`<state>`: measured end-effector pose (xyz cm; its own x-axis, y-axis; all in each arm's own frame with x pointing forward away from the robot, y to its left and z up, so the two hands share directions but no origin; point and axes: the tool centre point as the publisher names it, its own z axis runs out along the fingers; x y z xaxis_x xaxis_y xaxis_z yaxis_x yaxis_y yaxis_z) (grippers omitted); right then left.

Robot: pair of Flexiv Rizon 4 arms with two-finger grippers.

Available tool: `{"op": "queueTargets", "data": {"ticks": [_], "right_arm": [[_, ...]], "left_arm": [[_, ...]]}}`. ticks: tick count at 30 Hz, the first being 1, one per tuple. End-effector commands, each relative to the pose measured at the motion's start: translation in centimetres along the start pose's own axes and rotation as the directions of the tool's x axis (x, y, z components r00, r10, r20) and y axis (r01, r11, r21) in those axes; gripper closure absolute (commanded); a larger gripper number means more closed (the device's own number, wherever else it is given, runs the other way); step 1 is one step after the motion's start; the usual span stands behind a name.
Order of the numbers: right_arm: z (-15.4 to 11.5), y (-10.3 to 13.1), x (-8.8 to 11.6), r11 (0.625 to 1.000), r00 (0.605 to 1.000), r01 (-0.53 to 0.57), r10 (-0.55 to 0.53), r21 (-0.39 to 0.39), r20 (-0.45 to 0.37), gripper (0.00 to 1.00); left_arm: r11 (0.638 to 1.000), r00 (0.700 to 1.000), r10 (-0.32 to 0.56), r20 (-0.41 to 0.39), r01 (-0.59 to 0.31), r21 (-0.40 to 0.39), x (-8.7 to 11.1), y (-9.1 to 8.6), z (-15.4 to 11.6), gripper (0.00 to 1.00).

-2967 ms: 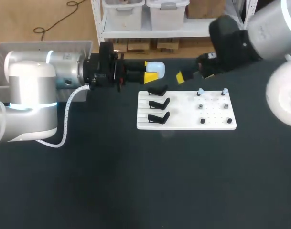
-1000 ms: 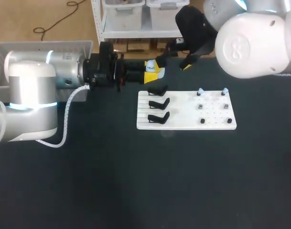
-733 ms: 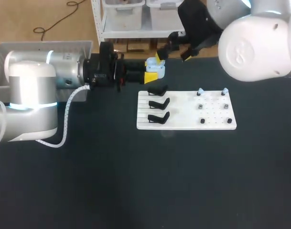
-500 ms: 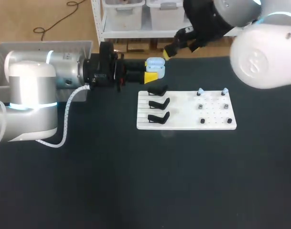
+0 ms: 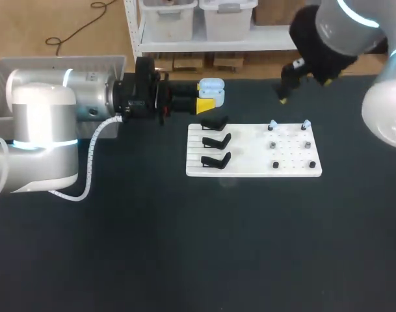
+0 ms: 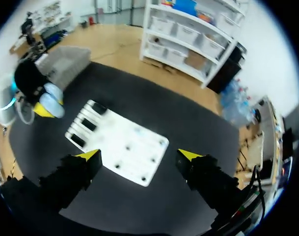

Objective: Pick up each earbud case from the left stands, insert the matching earbuds, close the lid, and place the case in the box.

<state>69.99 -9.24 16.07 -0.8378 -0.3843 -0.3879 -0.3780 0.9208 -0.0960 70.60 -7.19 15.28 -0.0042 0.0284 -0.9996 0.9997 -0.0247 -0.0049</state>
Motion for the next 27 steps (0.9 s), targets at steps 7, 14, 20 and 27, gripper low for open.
{"op": "queueTargets", "data": {"ticks": [7,14,20,27], "right_arm": [[3.7,-2.1,1.9,0.990,0.990,-0.025,0.044,0.142,-0.133,0.00],[6.1,-3.0,2.3,0.998,0.981,0.002,0.009,0.060,-0.192,0.00],[7.9,-3.5,2.6,1.000,0.972,0.012,-0.008,0.017,-0.233,0.09],[9.7,-4.0,2.9,0.998,0.963,0.045,-0.031,0.044,-0.268,0.24]], "left_arm": [[1.000,1.000,0.000,-0.001,0.000,0.001,0.0,0.1,0.0,1.00],[1.000,1.000,0.000,-0.001,0.000,0.001,0.0,0.1,0.0,1.00],[1.000,1.000,0.000,-0.001,0.000,0.001,0.0,0.1,0.0,1.00],[1.000,1.000,0.000,-0.001,0.000,0.001,0.0,0.1,0.0,1.00]]}}
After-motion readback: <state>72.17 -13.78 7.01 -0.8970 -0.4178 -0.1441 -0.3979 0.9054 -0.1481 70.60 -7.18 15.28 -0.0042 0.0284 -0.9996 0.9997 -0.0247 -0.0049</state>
